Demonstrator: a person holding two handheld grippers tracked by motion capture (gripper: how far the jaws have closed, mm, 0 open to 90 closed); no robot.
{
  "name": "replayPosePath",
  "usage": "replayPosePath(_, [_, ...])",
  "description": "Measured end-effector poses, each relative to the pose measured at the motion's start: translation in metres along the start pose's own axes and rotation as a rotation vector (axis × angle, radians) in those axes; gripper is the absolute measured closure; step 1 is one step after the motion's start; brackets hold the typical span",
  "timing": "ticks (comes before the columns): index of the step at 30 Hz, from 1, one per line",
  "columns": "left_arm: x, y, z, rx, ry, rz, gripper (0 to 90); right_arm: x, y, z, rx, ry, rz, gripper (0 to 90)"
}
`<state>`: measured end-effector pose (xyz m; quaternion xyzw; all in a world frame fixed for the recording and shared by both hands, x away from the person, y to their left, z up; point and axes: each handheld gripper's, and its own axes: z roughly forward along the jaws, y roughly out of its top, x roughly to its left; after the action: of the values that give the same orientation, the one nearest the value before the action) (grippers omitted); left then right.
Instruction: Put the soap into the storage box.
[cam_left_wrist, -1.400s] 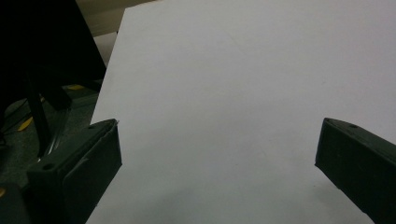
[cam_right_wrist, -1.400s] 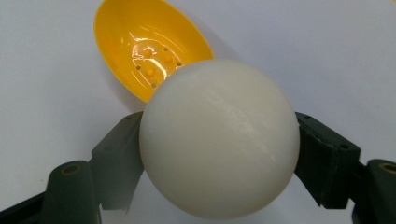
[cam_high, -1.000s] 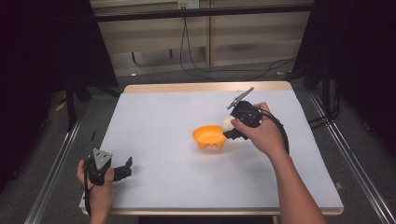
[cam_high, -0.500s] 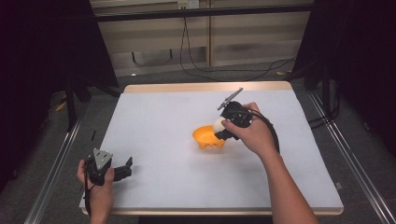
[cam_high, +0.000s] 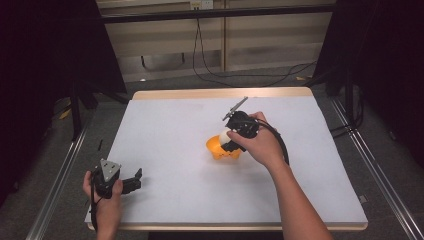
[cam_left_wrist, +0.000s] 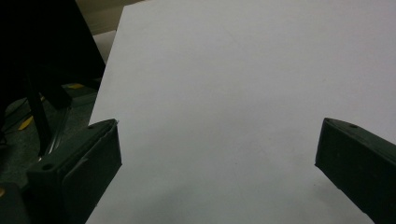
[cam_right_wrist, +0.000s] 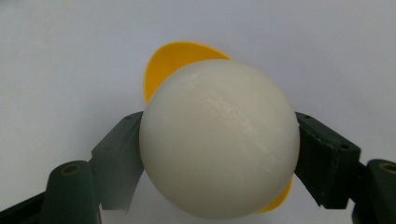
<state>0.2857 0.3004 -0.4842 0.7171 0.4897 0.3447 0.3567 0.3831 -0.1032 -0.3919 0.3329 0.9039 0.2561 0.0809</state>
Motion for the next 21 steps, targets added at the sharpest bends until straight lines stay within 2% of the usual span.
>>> replayPosePath(10, [0.000, 0.000, 0.000, 0.000, -0.001, -0.002, 0.2, 0.004, 0.002, 0.012, 0.004, 0.005, 0.033, 24.4])
replayPosePath(21, [0.000, 0.000, 0.000, 0.003, -0.002, -0.005, 0.2, 0.003, 0.003, 0.021, 0.026, -0.021, 0.111, 24.3])
